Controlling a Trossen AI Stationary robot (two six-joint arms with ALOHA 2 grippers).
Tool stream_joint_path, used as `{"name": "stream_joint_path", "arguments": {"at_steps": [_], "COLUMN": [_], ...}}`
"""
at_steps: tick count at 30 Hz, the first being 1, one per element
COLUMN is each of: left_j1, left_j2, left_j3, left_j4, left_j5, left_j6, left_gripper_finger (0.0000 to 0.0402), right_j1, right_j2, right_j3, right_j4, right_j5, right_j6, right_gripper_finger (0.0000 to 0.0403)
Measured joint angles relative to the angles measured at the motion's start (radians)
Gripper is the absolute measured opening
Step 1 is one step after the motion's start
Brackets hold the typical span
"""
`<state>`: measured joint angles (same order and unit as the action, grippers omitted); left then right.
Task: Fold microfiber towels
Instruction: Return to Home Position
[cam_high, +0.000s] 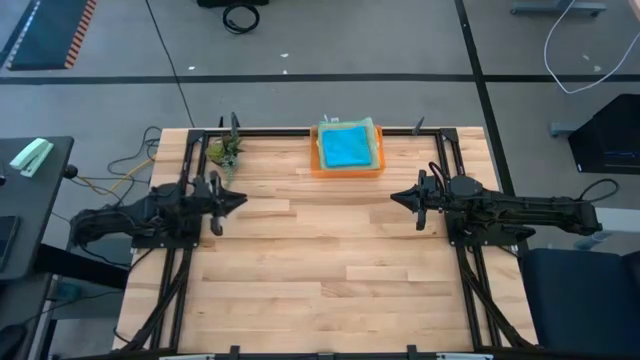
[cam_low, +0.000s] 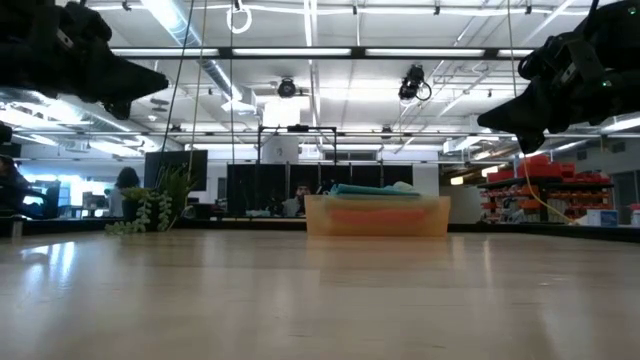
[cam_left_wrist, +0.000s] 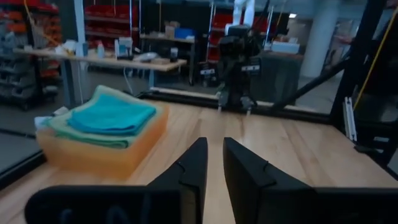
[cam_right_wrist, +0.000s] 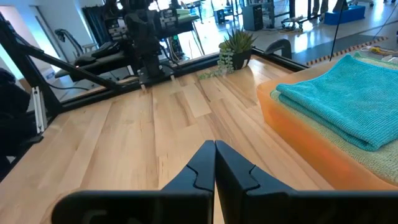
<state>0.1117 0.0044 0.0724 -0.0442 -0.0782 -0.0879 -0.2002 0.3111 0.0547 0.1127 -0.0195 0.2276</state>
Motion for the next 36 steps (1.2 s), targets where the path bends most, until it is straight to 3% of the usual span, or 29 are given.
{"name": "stream_joint_path", "arguments": {"at_steps": [4, 36], "left_j1": [-0.012, -0.015], "left_j2": [0.0, 0.002], "left_j3": [-0.064, -0.063], "left_j4": [0.102, 0.099], "left_j5": [0.0, 0.001], "left_j6": [-0.006, -0.026], "left_gripper_finger": [0.0065, 0.006], "right_j1": [0.0, 0.0], "right_j2": [0.0, 0.0], "right_j3": [0.0, 0.0], "right_j4": [0.0, 0.0], "right_j5": [0.0, 0.0], "right_j6": [0.0, 0.0], "right_gripper_finger": [0.0013, 0.0013]}}
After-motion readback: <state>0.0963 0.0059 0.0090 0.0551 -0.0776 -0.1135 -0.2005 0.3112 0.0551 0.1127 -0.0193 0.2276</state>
